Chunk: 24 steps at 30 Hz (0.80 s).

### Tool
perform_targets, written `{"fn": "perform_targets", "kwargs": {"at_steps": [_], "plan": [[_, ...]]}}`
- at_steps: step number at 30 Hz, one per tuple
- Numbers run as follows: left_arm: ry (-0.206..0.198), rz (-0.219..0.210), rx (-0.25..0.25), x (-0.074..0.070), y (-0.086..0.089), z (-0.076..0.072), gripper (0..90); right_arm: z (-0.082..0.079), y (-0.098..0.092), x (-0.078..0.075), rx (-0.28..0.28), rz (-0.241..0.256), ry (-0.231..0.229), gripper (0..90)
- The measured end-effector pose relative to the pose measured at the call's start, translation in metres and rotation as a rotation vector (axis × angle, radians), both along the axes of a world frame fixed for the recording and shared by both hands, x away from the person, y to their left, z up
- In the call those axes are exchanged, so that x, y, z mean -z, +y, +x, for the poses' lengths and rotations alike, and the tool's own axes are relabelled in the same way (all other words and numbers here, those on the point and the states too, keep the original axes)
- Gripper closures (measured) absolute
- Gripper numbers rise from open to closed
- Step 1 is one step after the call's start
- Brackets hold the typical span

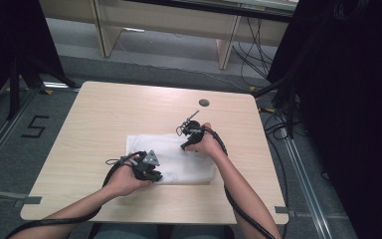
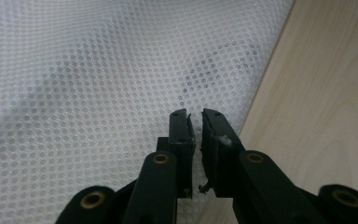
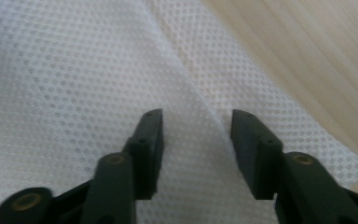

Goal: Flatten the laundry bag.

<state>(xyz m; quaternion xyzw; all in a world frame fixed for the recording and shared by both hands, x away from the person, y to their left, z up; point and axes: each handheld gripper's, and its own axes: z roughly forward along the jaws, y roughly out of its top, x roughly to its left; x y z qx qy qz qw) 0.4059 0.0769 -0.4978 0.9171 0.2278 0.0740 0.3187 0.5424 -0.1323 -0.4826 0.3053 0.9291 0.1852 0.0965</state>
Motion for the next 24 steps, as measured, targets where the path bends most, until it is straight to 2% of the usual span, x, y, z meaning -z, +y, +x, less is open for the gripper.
{"fn": "perform_targets", "kwargs": {"at_steps": [1,2,3,4,5,7,10,12,13,17,18,19,20,21,22,24], "plan": [[0.004,-0.004,-0.003,0.001,0.000,0.000,81.6,0.000,0.000,0.000,-0.012,-0.005,-0.003,64.1],[0.004,-0.004,-0.003,0.001,0.000,0.000,81.6,0.000,0.000,0.000,-0.012,-0.005,-0.003,64.1],[0.005,-0.005,-0.005,0.001,0.000,0.000,81.7,-0.004,0.003,-0.001,-0.041,0.007,0.019,76.0],[0.005,-0.005,-0.005,0.001,0.000,0.000,81.7,-0.004,0.003,-0.001,-0.041,0.007,0.019,76.0],[0.004,0.000,-0.007,0.001,0.000,0.000,81.7,-0.006,0.005,-0.002,-0.040,0.009,0.037,80.4],[0.000,0.000,-0.008,0.001,0.000,-0.001,81.9,-0.010,0.008,-0.003,-0.064,-0.016,0.030,88.7],[0.003,-0.006,-0.017,0.002,-0.001,-0.002,82.1,-0.013,0.009,-0.009,-0.062,-0.037,0.012,89.2],[0.003,-0.006,-0.017,0.002,0.000,-0.001,82.1,-0.014,0.009,-0.012,-0.068,-0.035,0.007,89.2],[-0.002,0.001,-0.010,0.002,0.000,-0.001,82.5,-0.017,0.010,-0.018,-0.079,-0.015,0.004,89.2],[-0.005,-0.007,-0.020,0.001,0.000,-0.002,83.2,-0.023,0.011,-0.031,-0.099,-0.024,-0.034,89.2],[-0.019,-0.038,-0.037,-0.003,-0.001,-0.005,83.9,-0.024,0.010,-0.035,-0.107,-0.022,-0.056,89.2],[-0.019,-0.038,-0.037,-0.003,-0.001,-0.005,84.4,-0.024,0.010,-0.035,-0.107,-0.022,-0.056,89.2],[-0.013,-0.083,-0.058,-0.004,-0.003,-0.008,84.4,-0.026,0.011,-0.037,-0.093,-0.014,-0.066,89.2],[-0.015,-0.071,-0.028,-0.008,-0.003,-0.009,85.5,-0.029,0.010,-0.042,-0.090,0.007,-0.072,89.1],[-0.010,-0.065,-0.013,-0.011,-0.004,-0.010,85.5,-0.029,0.010,-0.042,-0.090,0.007,-0.072,89.1],[0.007,-0.057,0.018,-0.010,-0.009,-0.015,86.3,-0.032,0.009,-0.046,-0.080,0.019,-0.072,89.0]]}}
